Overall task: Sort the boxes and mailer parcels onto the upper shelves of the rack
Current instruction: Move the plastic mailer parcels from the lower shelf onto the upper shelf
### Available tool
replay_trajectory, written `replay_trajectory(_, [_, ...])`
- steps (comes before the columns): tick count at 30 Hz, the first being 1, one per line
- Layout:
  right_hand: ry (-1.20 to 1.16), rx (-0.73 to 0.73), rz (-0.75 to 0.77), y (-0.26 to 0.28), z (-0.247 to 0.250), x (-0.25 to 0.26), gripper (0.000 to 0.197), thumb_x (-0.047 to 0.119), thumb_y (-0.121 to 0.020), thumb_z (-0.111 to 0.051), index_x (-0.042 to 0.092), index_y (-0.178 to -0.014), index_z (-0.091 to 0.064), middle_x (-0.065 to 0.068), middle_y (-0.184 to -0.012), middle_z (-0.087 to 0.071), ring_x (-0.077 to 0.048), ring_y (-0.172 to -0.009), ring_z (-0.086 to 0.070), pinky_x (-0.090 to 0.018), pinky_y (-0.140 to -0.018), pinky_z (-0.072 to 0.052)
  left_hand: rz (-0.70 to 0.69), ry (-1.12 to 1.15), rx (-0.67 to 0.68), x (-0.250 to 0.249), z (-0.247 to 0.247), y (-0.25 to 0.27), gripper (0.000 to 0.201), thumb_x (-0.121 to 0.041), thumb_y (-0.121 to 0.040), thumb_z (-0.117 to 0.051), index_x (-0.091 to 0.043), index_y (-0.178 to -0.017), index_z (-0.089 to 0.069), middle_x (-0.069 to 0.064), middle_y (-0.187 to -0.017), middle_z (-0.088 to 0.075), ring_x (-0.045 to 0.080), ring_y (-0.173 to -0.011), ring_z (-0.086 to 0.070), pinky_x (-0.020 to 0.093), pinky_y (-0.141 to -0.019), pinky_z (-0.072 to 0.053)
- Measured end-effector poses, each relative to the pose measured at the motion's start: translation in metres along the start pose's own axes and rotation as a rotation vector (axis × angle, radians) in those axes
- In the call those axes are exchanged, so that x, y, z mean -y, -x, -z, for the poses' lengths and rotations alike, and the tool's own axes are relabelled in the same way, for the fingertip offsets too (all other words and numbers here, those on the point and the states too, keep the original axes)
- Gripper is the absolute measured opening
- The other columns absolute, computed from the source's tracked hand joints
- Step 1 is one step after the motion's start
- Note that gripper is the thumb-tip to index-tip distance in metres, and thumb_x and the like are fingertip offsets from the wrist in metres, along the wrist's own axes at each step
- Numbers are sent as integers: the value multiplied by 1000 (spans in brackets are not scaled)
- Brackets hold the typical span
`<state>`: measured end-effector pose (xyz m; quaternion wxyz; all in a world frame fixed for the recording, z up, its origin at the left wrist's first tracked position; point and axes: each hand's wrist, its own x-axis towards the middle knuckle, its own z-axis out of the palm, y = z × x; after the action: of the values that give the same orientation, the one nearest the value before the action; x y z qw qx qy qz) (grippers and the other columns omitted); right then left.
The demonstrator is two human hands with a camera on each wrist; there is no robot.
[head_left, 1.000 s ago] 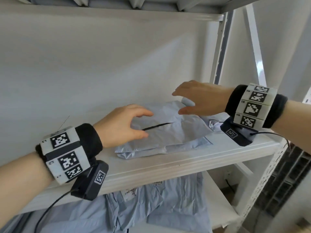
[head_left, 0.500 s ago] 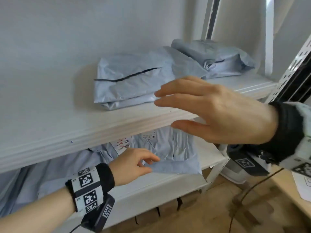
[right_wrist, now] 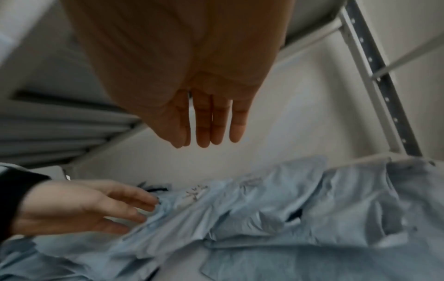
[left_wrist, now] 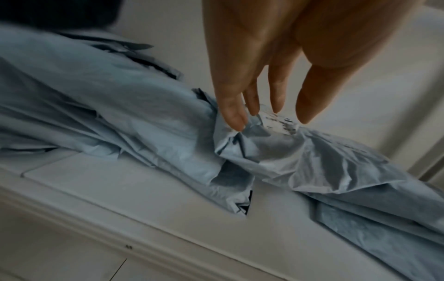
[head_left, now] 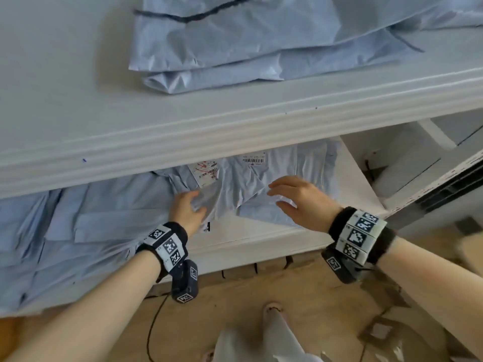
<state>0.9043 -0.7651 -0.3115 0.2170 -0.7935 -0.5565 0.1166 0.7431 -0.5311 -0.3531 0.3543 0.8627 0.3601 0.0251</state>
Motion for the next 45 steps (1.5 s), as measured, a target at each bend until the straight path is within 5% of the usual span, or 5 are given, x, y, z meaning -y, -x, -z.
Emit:
replay_trajectory(15, [-54, 114, -426, -131, -57, -37, 15, 14, -87, -54, 9, -101, -54, -7, -102, -57, -27, -96, -56, -37, -78, -48, 315, 160, -120, 19, -31, -11, 60, -6, -86, -63, -5, -141, -39, 17, -142, -43, 30, -130, -43, 39, -110, -35])
replay_trajectory(23, [-149, 144, -518, -143, -67, -38, 5, 12, -84, -62, 8, -86, -60, -1, -80, -59, -22, -74, -58, -23, -57, -47, 451, 426, -138, 23, -33, -16, 60, -5, -86, -64, -8, -140, -37, 3, -104, -53, 23, -90, -60, 38, -87, -53])
replay_trajectory(33, [-701, -26, -425, -92, -17, -49, 7, 7, -86, -60, 11, -84, -66, -3, -66, -60, -10, -51, -51, -23, -54, -46, 526, 484, -222, 16, -42, -5, 62, -30, -86, -68, -7, -138, -42, 14, -138, -46, 31, -121, -51, 41, -102, -43])
replay_trajectory(39, [-739, -19, -459, -36, -14, -83, 7, 6, -90, -61, 10, -84, -64, -9, -70, -62, -16, -57, -56, -32, -60, -50, 596, 871, -31, -8, -63, 1, 43, -29, -89, -67, -7, -124, -55, 14, -114, -65, 29, -97, -64, 39, -81, -55])
replay_trajectory(45, [-545, 70, -512, 9, -22, -112, 9, 5, -88, -62, -3, -84, -62, -8, -72, -59, -14, -64, -53, -20, -60, -47, 493, 730, 109, -17, -74, -2, 63, -55, -54, -86, -19, -103, -68, 3, -105, -71, 25, -106, -63, 42, -98, -46])
